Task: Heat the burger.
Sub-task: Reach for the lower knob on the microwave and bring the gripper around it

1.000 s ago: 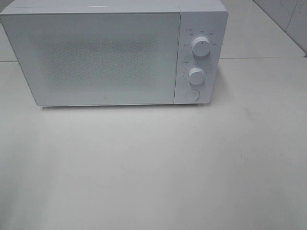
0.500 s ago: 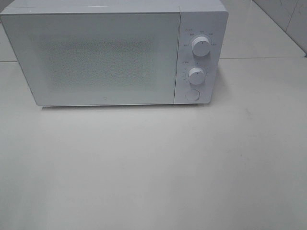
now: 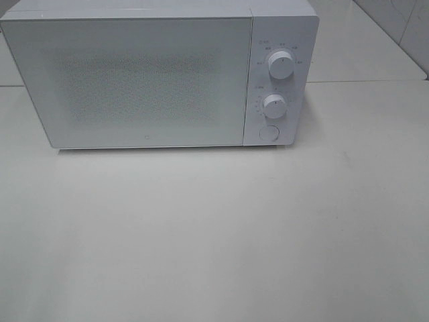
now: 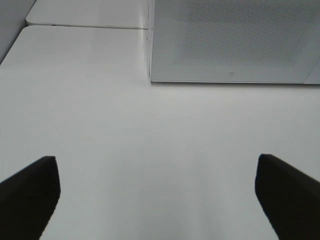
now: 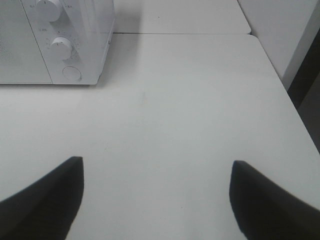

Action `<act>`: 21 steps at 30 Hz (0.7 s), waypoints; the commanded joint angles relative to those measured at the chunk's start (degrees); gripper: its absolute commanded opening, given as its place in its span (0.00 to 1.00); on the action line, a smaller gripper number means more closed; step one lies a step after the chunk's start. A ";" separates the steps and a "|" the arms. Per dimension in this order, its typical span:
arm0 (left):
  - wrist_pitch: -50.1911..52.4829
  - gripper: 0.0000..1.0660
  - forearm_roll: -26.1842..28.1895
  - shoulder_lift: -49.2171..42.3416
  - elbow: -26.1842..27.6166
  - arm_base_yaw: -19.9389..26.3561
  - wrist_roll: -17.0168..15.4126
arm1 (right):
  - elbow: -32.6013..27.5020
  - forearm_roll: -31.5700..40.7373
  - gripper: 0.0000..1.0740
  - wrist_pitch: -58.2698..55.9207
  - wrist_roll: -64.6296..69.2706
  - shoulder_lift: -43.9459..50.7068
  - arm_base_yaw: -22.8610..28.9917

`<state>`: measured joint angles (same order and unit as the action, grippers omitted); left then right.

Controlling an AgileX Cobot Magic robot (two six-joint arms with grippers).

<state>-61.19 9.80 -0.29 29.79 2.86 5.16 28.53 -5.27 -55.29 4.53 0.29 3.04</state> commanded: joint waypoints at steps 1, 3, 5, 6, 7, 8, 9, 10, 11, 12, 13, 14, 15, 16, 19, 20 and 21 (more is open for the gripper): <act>-0.11 0.92 0.52 -1.26 -0.11 0.17 -0.29 | -0.17 0.00 0.71 0.23 -0.29 1.43 -0.40; -0.11 0.92 0.52 -1.26 -0.11 0.17 -0.29 | -0.17 0.00 0.71 0.23 -0.29 1.43 -0.40; -0.11 0.92 0.52 -1.26 -0.11 0.17 -0.29 | -0.17 0.00 0.71 0.23 -0.29 1.43 -0.40; -0.11 0.92 0.52 -1.26 -0.11 0.17 -0.29 | -0.17 0.00 0.71 0.23 -0.29 1.43 -0.40; -0.11 0.92 0.52 -1.26 -0.11 0.17 -0.29 | -0.17 0.00 0.71 0.23 -0.29 1.43 -0.40; -0.11 0.92 0.52 -1.26 -0.11 0.17 -0.29 | -0.17 0.00 0.71 0.23 -0.29 1.43 -0.40; -0.11 0.92 0.52 -1.26 -0.11 0.17 -0.29 | -0.17 0.00 0.71 0.23 -0.29 1.43 -0.40; -0.11 0.92 0.52 -1.26 -0.11 0.17 -0.29 | -0.17 0.00 0.71 0.23 -0.29 1.43 -0.40; -0.11 0.92 0.52 -1.26 -0.11 0.17 -0.29 | -0.17 0.00 0.71 0.23 -0.29 1.43 -0.40; -0.11 0.92 0.52 -1.26 -0.11 0.17 -0.29 | -0.17 0.00 0.71 0.23 -0.29 1.43 -0.40; -0.11 0.92 0.52 -1.26 -0.11 0.17 -0.29 | -0.17 0.00 0.71 0.23 -0.29 1.43 -0.40; -0.11 0.92 0.52 -1.26 -0.11 0.17 -0.29 | -0.17 0.00 0.71 0.23 -0.29 1.43 -0.40; -0.11 0.92 0.52 -1.26 -0.11 0.17 -0.29 | -0.17 0.00 0.71 0.23 -0.29 1.43 -0.40; -0.11 0.92 0.52 -1.26 -0.11 0.17 -0.29 | -0.17 0.00 0.71 0.23 -0.29 1.43 -0.40; -0.11 0.92 0.52 -1.26 -0.11 0.17 -0.29 | -0.17 0.00 0.71 0.23 -0.29 1.43 -0.40; -0.11 0.92 0.52 -1.26 -0.11 0.17 -0.29 | -0.17 0.00 0.71 0.23 -0.29 1.43 -0.40; -0.11 0.92 0.52 -1.26 -0.11 0.17 -0.29 | -0.17 0.00 0.71 0.23 -0.29 1.43 -0.40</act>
<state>-61.19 9.80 -0.29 29.79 2.86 5.16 28.53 -5.27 -55.29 4.53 0.29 3.04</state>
